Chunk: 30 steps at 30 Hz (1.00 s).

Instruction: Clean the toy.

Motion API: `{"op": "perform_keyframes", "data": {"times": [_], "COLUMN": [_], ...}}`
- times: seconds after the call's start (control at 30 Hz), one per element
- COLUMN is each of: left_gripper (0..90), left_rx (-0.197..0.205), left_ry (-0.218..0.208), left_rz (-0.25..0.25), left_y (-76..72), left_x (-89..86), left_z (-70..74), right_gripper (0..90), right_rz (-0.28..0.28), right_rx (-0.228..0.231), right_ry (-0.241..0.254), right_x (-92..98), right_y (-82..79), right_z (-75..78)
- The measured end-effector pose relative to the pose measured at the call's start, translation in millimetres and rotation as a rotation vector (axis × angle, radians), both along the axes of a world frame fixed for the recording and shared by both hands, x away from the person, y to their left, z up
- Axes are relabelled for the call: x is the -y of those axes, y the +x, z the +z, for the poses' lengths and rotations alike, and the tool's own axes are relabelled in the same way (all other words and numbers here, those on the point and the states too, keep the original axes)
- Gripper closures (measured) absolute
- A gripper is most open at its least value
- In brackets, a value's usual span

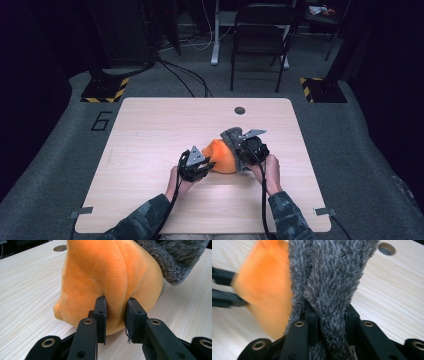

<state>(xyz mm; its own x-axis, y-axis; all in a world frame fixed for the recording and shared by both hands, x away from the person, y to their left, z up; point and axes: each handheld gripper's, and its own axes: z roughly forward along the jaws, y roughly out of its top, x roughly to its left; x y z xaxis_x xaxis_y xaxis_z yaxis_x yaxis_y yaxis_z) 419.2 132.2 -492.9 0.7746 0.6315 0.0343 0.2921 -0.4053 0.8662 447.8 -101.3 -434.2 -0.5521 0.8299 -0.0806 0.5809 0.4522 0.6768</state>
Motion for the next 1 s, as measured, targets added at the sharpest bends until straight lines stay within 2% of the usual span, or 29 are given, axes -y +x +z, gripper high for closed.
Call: {"op": "perform_keyframes", "data": {"times": [0.07, 0.17, 0.23, 0.37, 0.4, 0.47, 0.57, 0.6, 0.7, 0.8, 0.9, 1.0], "left_gripper": [72.8, 72.7, 72.7, 72.8, 72.8, 72.8, 72.8, 72.8, 72.7, 72.7, 72.5, 72.5], "left_rx": [-0.001, -0.006, -0.009, -0.004, -0.009, -0.009, -0.013, -0.015, -0.015, -0.018, -0.018, -0.026], "left_ry": [-0.006, -0.008, -0.007, -0.004, -0.006, -0.009, -0.009, -0.013, -0.012, -0.02, -0.023, -0.034], "left_rz": [0.001, -0.002, -0.003, -0.002, -0.003, -0.003, 0.004, 0.008, 0.007, 0.009, 0.015, 0.026], "left_y": [0.2, 0.3, -0.3, 0.4, 1.1, 1.6, 1.9, 1.9, 2.1, 2.7, 3.6, 3.7], "left_x": [0.4, -0.5, -0.2, -0.1, -0.6, -1.3, -3.1, -3.2, -3.2, -4.1, -6.6, -7.3], "left_z": [-0.5, -0.7, -0.6, -0.6, -0.7, -1.0, -1.2, -1.5, -1.2, -1.3, -1.2, -1.3], "right_gripper": [71.6, 71.6, 71.6, 71.6, 71.7, 71.6, 71.3, 71.2, 71.2, 71.9, 72.4, 72.6], "right_rz": [-0.005, -0.054, -0.066, -0.081, -0.092, -0.103, -0.108, -0.109, -0.105, -0.12, -0.117, -0.098], "right_rx": [-0.008, -0.048, -0.072, -0.098, -0.128, -0.169, -0.203, -0.198, -0.194, -0.198, -0.132, -0.042], "right_ry": [0.001, -0.012, 0.006, -0.026, -0.031, -0.018, -0.032, -0.032, -0.079, -0.056, -0.013, 0.065], "right_x": [2.7, 12.5, 17.0, 22.0, 25.5, 27.8, 27.2, 25.4, 19.4, 24.9, 32.5, 32.7], "right_y": [1.4, 9.0, 11.6, 15.6, 18.7, 22.5, 27.8, 27.5, 26.0, 26.5, 23.9, 12.5], "right_z": [-2.2, -12.4, -17.6, -29.0, -37.6, -44.3, -58.2, -60.4, -56.8, -48.9, -28.7, 2.2]}}
